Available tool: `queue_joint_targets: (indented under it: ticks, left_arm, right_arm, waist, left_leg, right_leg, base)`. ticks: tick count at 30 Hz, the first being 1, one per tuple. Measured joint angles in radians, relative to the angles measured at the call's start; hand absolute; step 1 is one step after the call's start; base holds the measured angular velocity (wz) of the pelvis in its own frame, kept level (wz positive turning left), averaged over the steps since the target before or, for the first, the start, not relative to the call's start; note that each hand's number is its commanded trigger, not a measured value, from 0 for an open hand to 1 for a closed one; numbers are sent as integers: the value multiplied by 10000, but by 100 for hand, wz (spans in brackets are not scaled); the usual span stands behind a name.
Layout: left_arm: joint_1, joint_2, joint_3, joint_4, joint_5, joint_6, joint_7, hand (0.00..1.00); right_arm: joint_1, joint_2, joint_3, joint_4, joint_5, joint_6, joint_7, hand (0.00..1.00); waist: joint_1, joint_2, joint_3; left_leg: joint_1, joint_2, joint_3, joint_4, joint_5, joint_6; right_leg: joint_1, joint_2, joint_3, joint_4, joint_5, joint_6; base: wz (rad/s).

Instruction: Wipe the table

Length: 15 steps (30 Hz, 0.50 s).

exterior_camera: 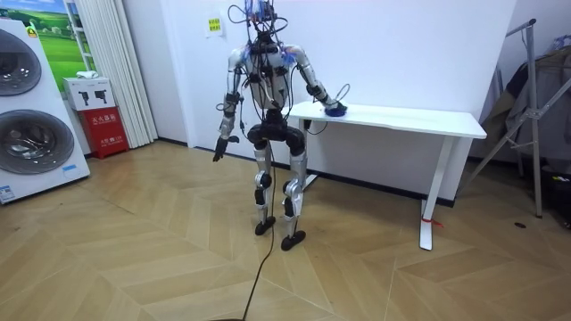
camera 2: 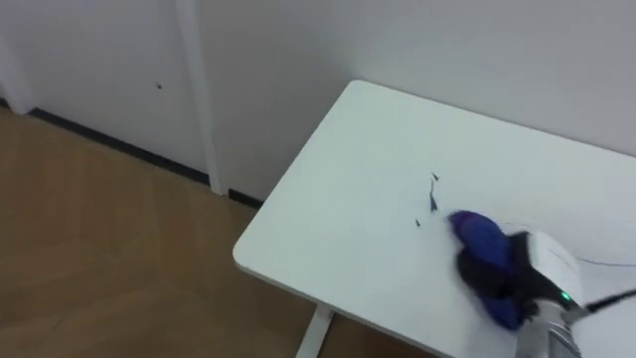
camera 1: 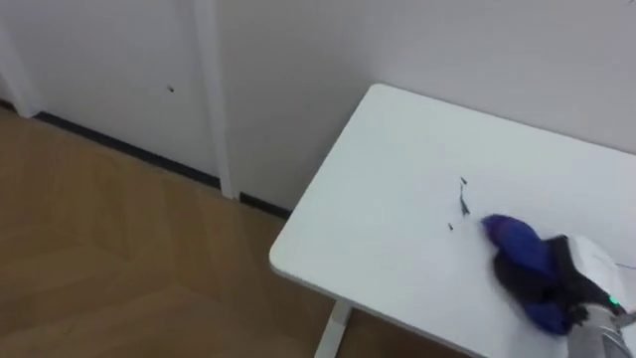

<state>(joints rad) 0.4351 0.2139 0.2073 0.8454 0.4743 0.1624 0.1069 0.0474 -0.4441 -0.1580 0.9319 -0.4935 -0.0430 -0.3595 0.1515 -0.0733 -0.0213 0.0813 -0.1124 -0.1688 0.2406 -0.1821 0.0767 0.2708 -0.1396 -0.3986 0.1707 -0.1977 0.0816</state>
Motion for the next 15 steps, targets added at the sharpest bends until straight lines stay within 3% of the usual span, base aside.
queue_joint_targets:
  ticks: [2,5,10,13,14,15]
  left_arm:
    - [18,11,308,72,-6,0,27,0]
    - [40,-32,273,155,-10,-1,174,0]
    - [-151,-242,33,158,-12,-16,174,0]
    - [-169,-332,-283,171,-5,24,99,0]
    - [-244,-311,-337,177,-11,61,53,0]
    - [-286,-263,-352,208,-12,121,-49,0]
  right_arm:
    - [171,-374,-267,514,356,18,4,100]
    - [228,-406,-301,413,518,114,-87,100]
    - [-249,-266,228,-122,398,1156,64,100]
    - [-883,-230,1081,-836,-308,2006,617,100]
    - [-1144,-165,1794,-1487,-820,2352,907,100]
    - [-1673,20,2483,-2001,-1261,2390,1256,100]
  waist:
    - [-118,-52,11]
    - [-214,-28,11]
    - [77,-28,51]
    - [540,8,112]
    - [803,20,129]
    - [860,42,277]
  left_leg:
    - [5,4,25,29,0,4]
    - [-44,11,81,155,-19,-26]
    - [-62,134,275,169,12,-164]
    - [-205,233,282,148,28,-191]
    - [-328,304,277,145,56,-234]
    - [-373,379,264,141,112,-324]
  right_leg:
    - [-1,0,80,6,7,8]
    - [-1,30,111,-18,7,10]
    - [-87,103,168,-17,8,7]
    - [-446,252,401,36,107,-177]
    - [-594,332,419,22,187,-316]
    - [-658,423,444,-12,222,-383]
  base:
    - [-7]
    - [-5]
    - [-14]
    - [-44]
    - [-45]
    - [-34]
